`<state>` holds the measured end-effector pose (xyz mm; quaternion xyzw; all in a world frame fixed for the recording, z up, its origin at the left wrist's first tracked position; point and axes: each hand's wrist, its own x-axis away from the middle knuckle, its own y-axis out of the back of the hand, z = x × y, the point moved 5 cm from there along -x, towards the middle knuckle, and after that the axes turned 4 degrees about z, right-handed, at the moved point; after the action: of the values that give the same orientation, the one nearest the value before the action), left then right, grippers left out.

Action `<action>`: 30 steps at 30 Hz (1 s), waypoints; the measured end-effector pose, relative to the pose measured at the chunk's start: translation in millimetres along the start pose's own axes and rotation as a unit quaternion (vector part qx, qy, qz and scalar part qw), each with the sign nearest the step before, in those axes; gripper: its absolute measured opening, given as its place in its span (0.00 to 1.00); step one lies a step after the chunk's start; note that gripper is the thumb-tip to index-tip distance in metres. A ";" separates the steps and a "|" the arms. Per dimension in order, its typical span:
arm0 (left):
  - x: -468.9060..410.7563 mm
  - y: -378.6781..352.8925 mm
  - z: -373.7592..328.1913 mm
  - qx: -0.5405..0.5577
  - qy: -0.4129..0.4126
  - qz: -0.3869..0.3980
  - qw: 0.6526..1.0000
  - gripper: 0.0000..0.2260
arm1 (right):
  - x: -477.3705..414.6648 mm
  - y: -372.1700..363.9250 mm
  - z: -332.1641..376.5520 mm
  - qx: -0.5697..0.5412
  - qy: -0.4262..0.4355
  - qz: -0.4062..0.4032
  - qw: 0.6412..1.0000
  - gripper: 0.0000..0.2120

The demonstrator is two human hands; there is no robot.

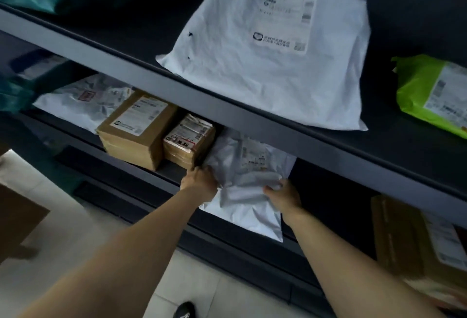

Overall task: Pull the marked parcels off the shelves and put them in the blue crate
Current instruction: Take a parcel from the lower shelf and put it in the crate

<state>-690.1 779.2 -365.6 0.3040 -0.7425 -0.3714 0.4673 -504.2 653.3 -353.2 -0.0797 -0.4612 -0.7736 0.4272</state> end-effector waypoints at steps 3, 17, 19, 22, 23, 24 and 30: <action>-10.7 -3.9 0.6 0.049 0.013 0.014 0.999 0.22 | -1.5 1.2 -8.5 -0.048 -0.055 -0.064 0.995 0.27; 34.2 -27.2 -51.6 0.238 -0.056 -0.015 0.969 0.13 | 24.7 48.6 -65.5 -0.106 -0.008 -0.163 0.981 0.09; 37.2 -29.7 -64.6 0.232 -0.076 -0.007 0.970 0.14 | 23.9 61.6 -73.7 -0.092 -0.007 -0.174 0.981 0.12; 39.1 -25.6 -72.6 0.196 -0.115 -0.020 0.974 0.18 | 22.8 69.8 -77.9 -0.039 -0.008 -0.162 0.986 0.16; 40.0 -19.5 -69.9 0.179 -0.127 -0.040 0.975 0.19 | 23.5 69.5 -75.1 -0.004 -0.005 -0.162 0.987 0.18; 41.0 -10.5 -65.2 0.162 -0.137 -0.071 0.975 0.19 | 25.4 68.8 -69.3 0.040 0.001 -0.168 0.985 0.20; 37.0 69.8 -7.9 0.021 -0.100 -0.230 0.968 0.20 | 32.6 24.9 18.2 0.110 0.143 -0.132 0.975 0.20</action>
<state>-704.1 785.1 -287.7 0.4379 -0.7028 -0.4819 0.2863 -511.2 643.2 -310.0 0.1414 -0.4841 -0.7710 0.3890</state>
